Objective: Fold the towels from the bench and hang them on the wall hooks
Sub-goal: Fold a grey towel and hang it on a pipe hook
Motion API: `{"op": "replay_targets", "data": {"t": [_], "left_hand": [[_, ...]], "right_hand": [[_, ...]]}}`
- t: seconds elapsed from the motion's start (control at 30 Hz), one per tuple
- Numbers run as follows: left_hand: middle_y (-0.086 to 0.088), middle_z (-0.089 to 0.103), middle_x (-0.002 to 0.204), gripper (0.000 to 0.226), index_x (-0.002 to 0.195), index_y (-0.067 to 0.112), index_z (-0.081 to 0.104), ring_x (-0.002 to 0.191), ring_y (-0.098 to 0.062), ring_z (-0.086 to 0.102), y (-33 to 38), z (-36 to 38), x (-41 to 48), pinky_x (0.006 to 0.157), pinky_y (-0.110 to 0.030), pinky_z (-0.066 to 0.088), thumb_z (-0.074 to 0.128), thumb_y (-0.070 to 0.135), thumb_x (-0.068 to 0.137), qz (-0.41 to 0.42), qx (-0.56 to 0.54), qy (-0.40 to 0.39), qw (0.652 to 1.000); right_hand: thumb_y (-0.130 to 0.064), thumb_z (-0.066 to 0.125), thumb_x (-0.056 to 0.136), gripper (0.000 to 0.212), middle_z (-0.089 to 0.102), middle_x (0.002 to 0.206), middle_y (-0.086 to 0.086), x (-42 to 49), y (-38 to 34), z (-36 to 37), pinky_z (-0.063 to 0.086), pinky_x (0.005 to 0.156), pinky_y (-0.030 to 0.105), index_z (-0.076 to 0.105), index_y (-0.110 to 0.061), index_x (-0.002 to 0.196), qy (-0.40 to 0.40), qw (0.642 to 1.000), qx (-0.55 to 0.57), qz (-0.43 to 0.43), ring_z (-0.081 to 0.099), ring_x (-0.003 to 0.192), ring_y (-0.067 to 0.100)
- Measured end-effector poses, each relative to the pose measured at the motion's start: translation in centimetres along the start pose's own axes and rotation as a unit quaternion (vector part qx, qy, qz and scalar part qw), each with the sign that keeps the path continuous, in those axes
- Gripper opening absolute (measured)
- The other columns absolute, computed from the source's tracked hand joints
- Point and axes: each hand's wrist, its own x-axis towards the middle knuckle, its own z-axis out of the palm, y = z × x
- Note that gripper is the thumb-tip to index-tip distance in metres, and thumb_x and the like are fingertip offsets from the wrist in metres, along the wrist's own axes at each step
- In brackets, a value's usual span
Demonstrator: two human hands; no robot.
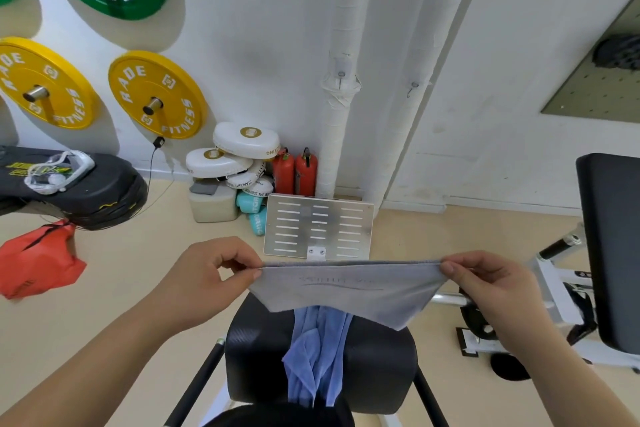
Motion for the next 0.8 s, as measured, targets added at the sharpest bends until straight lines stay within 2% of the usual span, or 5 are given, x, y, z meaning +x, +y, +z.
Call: {"op": "replay_targets", "data": {"t": [0.13,0.27,0.37,0.57,0.8], "left_hand": [[0.014,0.072,0.088,0.033,0.085,0.034,0.071,0.083,-0.011,0.067,-0.4,0.2,-0.1,0.075,-0.015,0.051,0.076,0.001,0.084,0.000,0.018,-0.009,1.000],[0.015,0.067,0.090,0.033,0.114,0.031,0.071,0.087,-0.005,0.061,-1.5,-0.2,1.9,0.076,-0.013,0.046,0.071,0.007,0.090,0.025,0.080,-0.030,0.996],[0.017,0.059,0.088,0.021,0.107,0.028,0.074,0.082,0.002,0.057,-3.0,0.0,4.4,0.073,-0.015,0.042,0.069,0.012,0.093,0.052,0.153,-0.072,0.984],[0.009,0.061,0.086,0.003,0.093,0.022,0.073,0.082,-0.010,0.058,-3.3,-1.1,6.6,0.076,-0.031,0.050,0.071,0.020,0.092,0.060,0.181,-0.054,0.980],[0.016,0.058,0.083,0.004,0.090,0.027,0.071,0.081,-0.005,0.054,-4.6,-1.9,4.3,0.073,-0.021,0.046,0.073,0.029,0.092,0.093,0.194,0.004,0.976]], "right_hand": [[-0.007,0.080,0.084,0.023,0.079,0.082,-0.010,-0.4,0.2,0.4,0.052,0.068,0.005,0.081,-0.030,0.081,0.015,0.999,-0.048,-0.015,0.071,0.076,0.002],[-0.016,0.077,0.089,0.026,0.075,0.084,-0.024,0.7,1.1,1.0,0.047,0.080,0.001,0.077,-0.034,0.107,-0.037,0.977,-0.204,-0.054,0.066,0.086,-0.011],[-0.018,0.072,0.094,0.018,0.076,0.102,-0.016,2.8,1.3,2.1,0.046,0.090,0.015,0.080,-0.021,0.110,-0.102,0.938,-0.320,-0.082,0.063,0.094,-0.003],[-0.001,0.067,0.093,0.015,0.076,0.087,-0.003,5.5,1.3,3.6,0.055,0.074,0.034,0.077,-0.013,0.097,-0.089,0.903,-0.374,-0.191,0.069,0.081,0.022],[-0.003,0.067,0.090,0.011,0.064,0.087,-0.003,2.5,2.3,4.5,0.042,0.064,0.019,0.068,-0.011,0.096,-0.015,0.892,-0.370,-0.259,0.056,0.075,0.013]]}}
